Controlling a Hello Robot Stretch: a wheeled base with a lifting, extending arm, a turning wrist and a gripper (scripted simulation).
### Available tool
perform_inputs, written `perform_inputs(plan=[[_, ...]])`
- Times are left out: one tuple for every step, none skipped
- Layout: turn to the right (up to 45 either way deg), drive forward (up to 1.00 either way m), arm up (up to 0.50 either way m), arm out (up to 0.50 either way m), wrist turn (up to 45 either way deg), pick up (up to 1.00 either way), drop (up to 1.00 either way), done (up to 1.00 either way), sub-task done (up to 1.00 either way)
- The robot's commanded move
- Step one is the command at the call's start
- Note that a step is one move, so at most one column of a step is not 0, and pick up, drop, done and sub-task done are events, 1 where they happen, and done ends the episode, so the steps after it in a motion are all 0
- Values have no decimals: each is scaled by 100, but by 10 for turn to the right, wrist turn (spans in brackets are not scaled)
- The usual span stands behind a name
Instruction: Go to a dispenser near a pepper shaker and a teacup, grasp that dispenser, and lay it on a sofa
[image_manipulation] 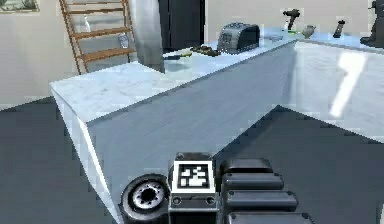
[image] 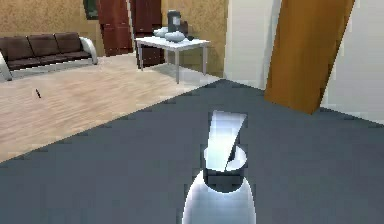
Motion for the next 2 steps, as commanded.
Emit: perform_inputs(plan=[[420,0,0,0,0,0,0,0,0],[30,0,0,0,0,0,0,0,0]])
